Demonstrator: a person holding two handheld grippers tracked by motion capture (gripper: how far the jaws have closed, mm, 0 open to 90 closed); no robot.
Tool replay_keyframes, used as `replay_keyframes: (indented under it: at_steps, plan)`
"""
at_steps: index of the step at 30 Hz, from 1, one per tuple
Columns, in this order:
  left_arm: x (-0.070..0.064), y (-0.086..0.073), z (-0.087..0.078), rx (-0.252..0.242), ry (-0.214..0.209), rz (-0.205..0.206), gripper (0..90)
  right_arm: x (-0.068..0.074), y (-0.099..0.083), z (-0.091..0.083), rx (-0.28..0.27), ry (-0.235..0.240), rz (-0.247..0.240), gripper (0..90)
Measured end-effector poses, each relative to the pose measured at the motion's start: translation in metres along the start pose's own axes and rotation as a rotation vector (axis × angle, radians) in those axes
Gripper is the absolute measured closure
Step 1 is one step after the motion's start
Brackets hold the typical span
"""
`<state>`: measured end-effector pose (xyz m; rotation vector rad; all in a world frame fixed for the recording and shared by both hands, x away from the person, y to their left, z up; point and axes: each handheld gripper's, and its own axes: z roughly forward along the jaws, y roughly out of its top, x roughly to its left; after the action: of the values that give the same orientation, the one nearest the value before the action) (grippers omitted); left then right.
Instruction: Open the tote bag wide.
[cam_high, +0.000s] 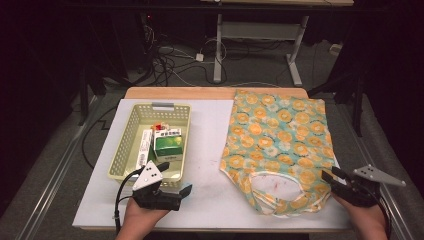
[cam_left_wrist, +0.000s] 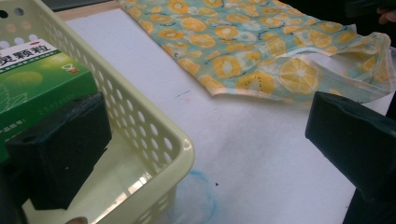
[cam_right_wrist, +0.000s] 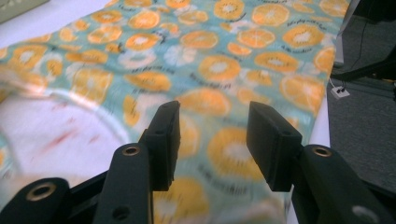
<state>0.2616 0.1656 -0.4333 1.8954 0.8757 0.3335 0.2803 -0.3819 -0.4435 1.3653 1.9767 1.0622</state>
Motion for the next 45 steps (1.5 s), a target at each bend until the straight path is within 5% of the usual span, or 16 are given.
replay_keyframes:
  at_steps: [7, 15, 18, 22, 24, 26, 29, 45]
  plan:
    - [-0.008, 0.006, 0.005, -0.009, -0.025, 0.028, 0.0, 0.004, -0.023, -0.025, 0.009, 0.01, 0.038, 56.1]
    - [-0.013, 0.01, 0.011, -0.008, -0.054, 0.044, 0.0, 0.025, -0.045, -0.028, 0.088, 0.098, 0.06, 54.2]
    - [-0.013, 0.01, 0.011, -0.013, -0.056, 0.043, 0.0, 0.032, -0.047, -0.024, 0.113, 0.1, 0.033, 52.2]
    - [-0.011, 0.011, 0.013, -0.011, -0.058, 0.045, 0.0, 0.039, -0.05, -0.017, 0.176, 0.094, 0.014, 63.6]
    - [-0.011, 0.012, 0.013, -0.014, -0.058, 0.041, 0.0, 0.041, -0.051, -0.016, 0.176, 0.053, -0.03, 76.3]
    - [-0.011, 0.012, 0.014, -0.014, -0.059, 0.039, 0.0, 0.04, -0.051, -0.016, 0.175, 0.069, -0.028, 90.0]
    - [-0.011, 0.012, 0.013, -0.016, -0.058, 0.037, 0.0, 0.043, -0.048, -0.016, 0.164, 0.097, -0.042, 90.0]
    - [-0.003, 0.01, 0.006, -0.03, -0.039, 0.016, 0.0, 0.133, -0.021, 0.016, 0.13, 0.294, -0.204, 89.9]
